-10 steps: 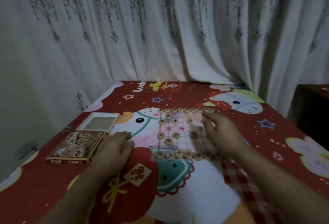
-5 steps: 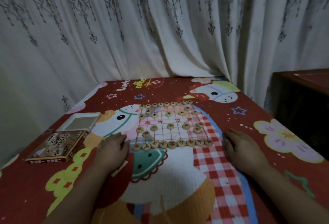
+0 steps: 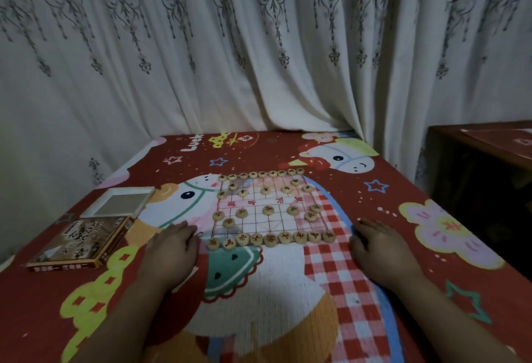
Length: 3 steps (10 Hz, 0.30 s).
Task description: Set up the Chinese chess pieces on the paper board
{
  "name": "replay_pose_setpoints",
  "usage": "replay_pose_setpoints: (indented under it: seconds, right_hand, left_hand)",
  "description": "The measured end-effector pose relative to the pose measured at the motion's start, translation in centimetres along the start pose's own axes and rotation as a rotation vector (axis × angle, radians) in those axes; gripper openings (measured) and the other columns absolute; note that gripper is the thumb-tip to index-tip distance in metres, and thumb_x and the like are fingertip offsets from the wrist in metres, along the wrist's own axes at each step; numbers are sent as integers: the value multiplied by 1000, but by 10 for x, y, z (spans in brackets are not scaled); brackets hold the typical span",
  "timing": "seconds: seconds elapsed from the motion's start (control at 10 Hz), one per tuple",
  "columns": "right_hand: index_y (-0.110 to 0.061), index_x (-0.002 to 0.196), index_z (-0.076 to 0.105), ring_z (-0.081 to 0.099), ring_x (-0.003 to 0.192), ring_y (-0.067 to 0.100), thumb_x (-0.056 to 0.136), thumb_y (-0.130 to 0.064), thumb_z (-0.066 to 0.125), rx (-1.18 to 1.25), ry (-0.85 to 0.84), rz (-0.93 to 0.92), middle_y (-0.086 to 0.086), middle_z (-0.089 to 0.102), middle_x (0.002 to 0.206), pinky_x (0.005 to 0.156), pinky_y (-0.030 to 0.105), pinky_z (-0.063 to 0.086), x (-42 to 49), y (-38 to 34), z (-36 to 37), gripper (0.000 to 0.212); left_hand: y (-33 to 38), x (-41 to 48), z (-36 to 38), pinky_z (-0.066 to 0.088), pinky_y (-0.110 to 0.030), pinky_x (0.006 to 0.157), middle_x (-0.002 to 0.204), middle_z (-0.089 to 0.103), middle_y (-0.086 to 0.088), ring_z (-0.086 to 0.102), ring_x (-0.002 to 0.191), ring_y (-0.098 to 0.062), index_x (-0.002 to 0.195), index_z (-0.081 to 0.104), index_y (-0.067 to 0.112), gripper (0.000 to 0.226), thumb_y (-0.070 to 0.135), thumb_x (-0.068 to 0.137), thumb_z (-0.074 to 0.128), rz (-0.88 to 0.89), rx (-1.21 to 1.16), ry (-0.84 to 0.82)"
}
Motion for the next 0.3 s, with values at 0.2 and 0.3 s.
replay_pose_setpoints:
  seconds: [0.2, 0.3]
  right_hand:
    - [-13, 131, 61, 57, 117, 24, 99, -33, 49, 162, 26, -1, 8, 62, 134, 101, 37, 44, -8, -7, -10, 40]
    - [-11, 128, 63, 59, 99, 18, 100, -26, 56, 514, 183, 116, 9, 66, 128, 79, 25, 46, -10, -4, -49, 33]
  left_hand:
    - [2, -2, 0, 36, -42, 110, 145, 50, -4, 45, 133, -22, 134, 57, 25, 40, 34, 98, 41, 13, -5, 19]
    - [3, 1, 0, 35, -42, 111, 145, 50, -4, 44, 133, -23, 134, 56, 25, 40, 34, 98, 40, -2, -4, 32]
Point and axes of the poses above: each hand's wrist, its own x-axis towards the middle knuckle, its own z-axis out of the palm, y = z × x, the point moved 6 cm from there along x, towards the middle knuckle
